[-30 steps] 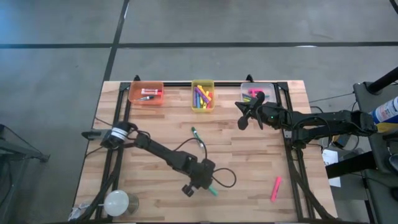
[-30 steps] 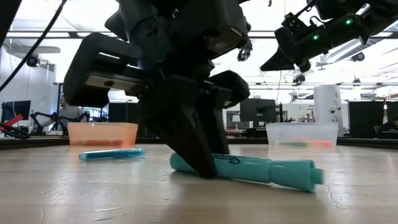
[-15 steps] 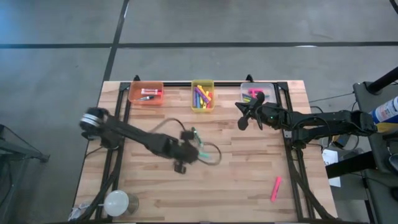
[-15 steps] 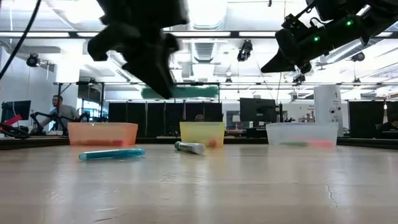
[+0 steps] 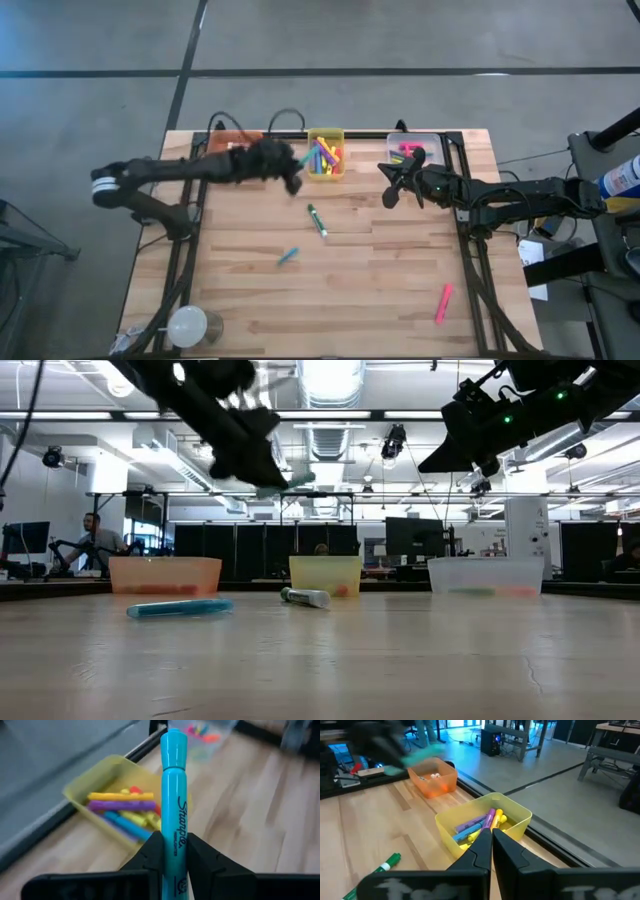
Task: Pick & Place Markers
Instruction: Put the light blue highlighter pen into the yellow bin, then put the blue pen into the transparent bin
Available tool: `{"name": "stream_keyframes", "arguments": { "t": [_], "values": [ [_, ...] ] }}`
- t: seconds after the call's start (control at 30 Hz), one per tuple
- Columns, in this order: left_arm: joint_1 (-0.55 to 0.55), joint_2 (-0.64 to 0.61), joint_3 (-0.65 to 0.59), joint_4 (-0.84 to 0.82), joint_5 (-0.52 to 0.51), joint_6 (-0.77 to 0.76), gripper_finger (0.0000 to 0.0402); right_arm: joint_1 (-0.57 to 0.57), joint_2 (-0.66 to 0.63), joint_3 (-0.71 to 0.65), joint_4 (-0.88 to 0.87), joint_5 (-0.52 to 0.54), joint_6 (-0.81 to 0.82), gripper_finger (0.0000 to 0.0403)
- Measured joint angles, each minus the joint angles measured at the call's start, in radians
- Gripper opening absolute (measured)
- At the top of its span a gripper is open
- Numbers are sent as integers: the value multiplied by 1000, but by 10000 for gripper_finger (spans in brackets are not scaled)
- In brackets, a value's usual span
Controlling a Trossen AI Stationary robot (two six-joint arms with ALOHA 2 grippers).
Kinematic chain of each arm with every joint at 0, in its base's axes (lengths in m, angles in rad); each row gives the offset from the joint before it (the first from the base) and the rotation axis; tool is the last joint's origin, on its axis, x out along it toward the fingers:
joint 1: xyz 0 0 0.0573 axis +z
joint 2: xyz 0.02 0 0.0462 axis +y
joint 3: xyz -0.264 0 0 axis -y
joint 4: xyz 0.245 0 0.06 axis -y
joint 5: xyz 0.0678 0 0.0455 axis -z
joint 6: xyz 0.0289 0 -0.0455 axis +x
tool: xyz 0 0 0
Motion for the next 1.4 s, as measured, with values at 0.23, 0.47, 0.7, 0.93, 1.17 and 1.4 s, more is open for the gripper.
{"name": "stream_keyframes", "arguments": {
  "t": [0.23, 0.47, 0.7, 0.93, 1.17, 1.4],
  "values": [
    [214, 209, 27, 303, 315, -230, 60, 0, 0, 0, -1, 0, -18, 9],
    [217, 421, 89, 385, 353, -274, 63, 0, 0, -5, -3, 0, -19, 9],
    [255, 503, 131, 382, 350, -271, 64, 0, 0, -8, -3, 0, -20, 9],
    [259, 496, 131, 296, 336, -203, 85, 0, 0, -9, -2, 0, -22, 9],
    [260, 454, 131, 255, 319, -118, 123, 0, 0, -9, -2, 0, -19, 9],
    [252, 324, 131, 205, 327, -33, 124, 0, 0, -9, -2, 0, -19, 9]
  ]
}}
